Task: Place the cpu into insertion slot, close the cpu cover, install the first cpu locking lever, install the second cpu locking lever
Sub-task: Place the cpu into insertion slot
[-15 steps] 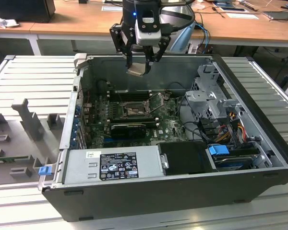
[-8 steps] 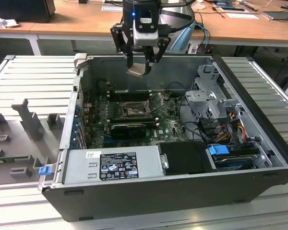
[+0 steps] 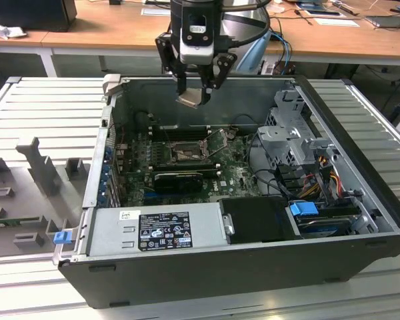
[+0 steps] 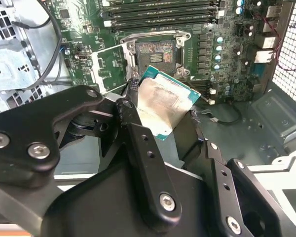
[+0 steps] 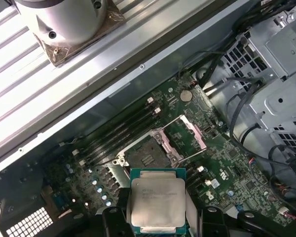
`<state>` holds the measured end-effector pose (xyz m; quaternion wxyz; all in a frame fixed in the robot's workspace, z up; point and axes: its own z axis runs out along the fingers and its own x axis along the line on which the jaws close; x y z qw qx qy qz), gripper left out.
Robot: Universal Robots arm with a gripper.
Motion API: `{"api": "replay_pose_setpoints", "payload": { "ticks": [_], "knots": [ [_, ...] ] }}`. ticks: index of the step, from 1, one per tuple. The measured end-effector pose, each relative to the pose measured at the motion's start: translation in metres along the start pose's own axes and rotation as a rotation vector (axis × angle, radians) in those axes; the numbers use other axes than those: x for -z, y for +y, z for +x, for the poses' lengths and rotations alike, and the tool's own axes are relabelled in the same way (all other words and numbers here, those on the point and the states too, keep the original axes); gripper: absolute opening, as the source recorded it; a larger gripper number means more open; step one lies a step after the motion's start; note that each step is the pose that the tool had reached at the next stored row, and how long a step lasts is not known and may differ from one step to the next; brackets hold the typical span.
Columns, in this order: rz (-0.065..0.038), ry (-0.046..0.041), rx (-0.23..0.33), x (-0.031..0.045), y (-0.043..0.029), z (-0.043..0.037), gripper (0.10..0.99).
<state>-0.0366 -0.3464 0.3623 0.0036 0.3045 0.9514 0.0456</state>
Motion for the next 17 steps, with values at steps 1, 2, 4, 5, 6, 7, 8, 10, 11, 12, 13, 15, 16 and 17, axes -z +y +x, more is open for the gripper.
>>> {"api": "replay_pose_setpoints", "payload": {
  "ticks": [1, 2, 4, 5, 6, 7, 8, 10, 11, 12, 13, 15, 16, 17],
  "knots": [
    [0.0, -0.0012, -0.013, -0.0002, 0.0, 0.0, 0.529],
    [0.0, -0.0017, -0.019, -0.0002, 0.0, 0.0, 0.529],
    [-0.001, -0.0032, -0.035, -0.0005, 0.0, 0.0, 0.529],
    [-0.001, -0.0038, -0.042, -0.0006, 0.0, 0.0, 0.529],
    [-0.001, -0.0047, -0.053, -0.0008, -0.0001, 0.0, 0.529],
    [-0.001, -0.0056, -0.063, -0.001, -0.0001, 0.0, 0.529],
    [-0.001, -0.0063, -0.07, -0.0011, -0.0001, 0.0, 0.529],
    [-0.002, -0.0078, -0.087, -0.0013, -0.0001, 0.0, 0.529],
    [-0.002, -0.0084, -0.094, -0.0014, -0.0001, 0.0, 0.529],
    [-0.002, -0.0092, -0.103, -0.0016, -0.0002, 0.0, 0.529],
    [-0.002, -0.0098, -0.109, -0.0017, -0.0002, 0.0, 0.529],
    [-0.003, -0.0111, -0.124, -0.002, -0.0002, 0.0, 0.529],
    [-0.003, -0.012, -0.135, -0.0021, -0.0002, 0.0, 0.529],
    [-0.003, -0.0131, -0.146, -0.0023, -0.0002, 0.0, 0.529]
  ]
}}
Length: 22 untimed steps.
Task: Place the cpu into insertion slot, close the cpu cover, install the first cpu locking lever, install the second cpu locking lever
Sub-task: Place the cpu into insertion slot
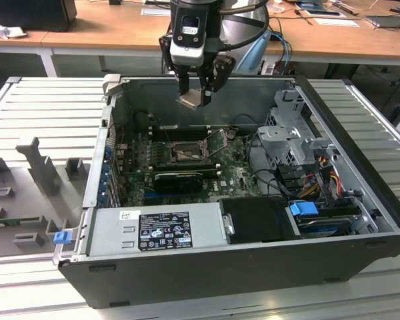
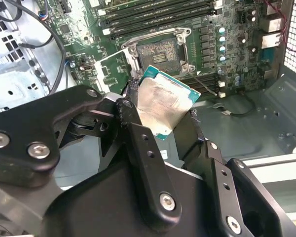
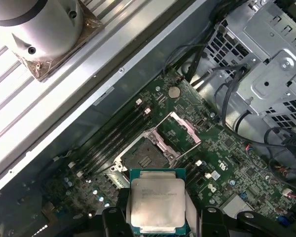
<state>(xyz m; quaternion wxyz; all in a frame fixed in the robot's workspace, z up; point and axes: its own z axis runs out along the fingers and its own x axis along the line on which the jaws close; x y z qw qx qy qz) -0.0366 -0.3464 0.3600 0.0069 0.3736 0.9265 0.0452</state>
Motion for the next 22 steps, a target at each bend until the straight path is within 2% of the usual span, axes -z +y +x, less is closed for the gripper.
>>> {"api": "replay_pose_setpoints", "payload": {
  "ticks": [9, 22],
  "knots": [
    [-0.002, -0.0072, -0.081, -0.0011, -0.0001, 0.0, 0.529],
    [-0.005, -0.0206, -0.231, -0.003, -0.0003, -0.0001, 0.529]
  ]
}}
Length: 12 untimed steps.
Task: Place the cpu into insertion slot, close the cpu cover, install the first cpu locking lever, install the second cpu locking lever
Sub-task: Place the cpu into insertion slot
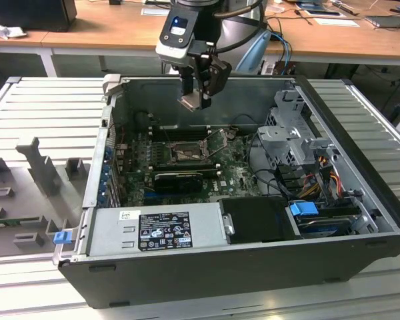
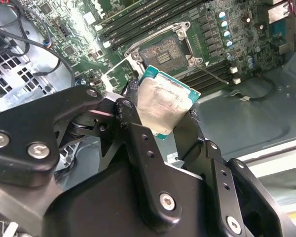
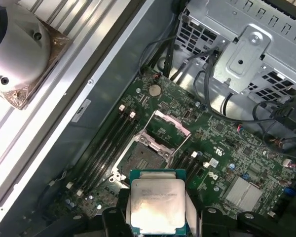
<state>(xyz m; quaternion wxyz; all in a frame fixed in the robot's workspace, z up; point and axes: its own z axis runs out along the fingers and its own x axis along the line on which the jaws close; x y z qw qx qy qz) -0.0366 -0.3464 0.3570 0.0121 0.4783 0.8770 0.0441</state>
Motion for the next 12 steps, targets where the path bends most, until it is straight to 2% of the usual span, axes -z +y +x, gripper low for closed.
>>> {"api": "replay_pose_setpoints", "payload": {
  "ticks": [12],
  "knots": [
    [-0.002, -0.0092, -0.103, -0.0004, 0.0, 0.0, 0.529]
  ]
}}
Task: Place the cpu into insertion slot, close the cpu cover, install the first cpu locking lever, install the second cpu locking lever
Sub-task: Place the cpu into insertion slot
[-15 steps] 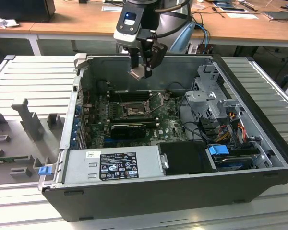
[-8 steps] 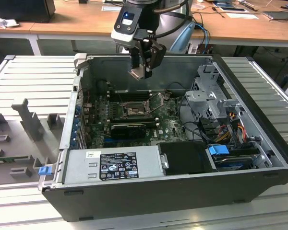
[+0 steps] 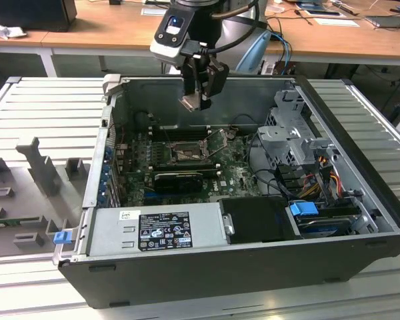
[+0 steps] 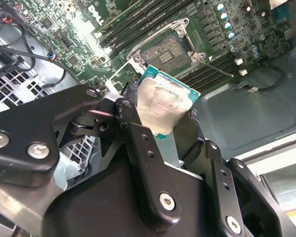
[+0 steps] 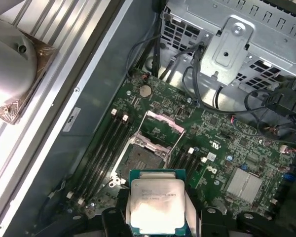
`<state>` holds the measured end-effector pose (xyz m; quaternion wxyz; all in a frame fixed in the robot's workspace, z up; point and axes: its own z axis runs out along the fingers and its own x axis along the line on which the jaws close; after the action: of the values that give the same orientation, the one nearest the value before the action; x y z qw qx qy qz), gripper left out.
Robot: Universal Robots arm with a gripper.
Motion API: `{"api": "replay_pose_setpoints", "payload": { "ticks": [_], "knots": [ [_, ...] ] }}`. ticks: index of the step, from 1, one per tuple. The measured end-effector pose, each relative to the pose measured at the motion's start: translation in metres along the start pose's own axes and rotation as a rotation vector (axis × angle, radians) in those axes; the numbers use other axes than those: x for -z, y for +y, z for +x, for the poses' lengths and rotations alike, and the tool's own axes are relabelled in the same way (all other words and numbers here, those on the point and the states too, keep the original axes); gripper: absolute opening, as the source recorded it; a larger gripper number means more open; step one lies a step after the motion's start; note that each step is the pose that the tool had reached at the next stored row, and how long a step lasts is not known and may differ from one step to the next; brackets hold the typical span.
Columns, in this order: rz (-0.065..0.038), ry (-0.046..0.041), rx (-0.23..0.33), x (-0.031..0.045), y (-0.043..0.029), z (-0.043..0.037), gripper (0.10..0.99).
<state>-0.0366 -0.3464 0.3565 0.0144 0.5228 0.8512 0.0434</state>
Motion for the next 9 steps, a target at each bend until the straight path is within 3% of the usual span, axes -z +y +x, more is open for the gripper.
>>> {"api": "replay_pose_setpoints", "payload": {
  "ticks": [9],
  "knots": [
    [-0.002, -0.0067, -0.075, -0.0002, 0.0, 0.0, 0.529]
  ]
}}
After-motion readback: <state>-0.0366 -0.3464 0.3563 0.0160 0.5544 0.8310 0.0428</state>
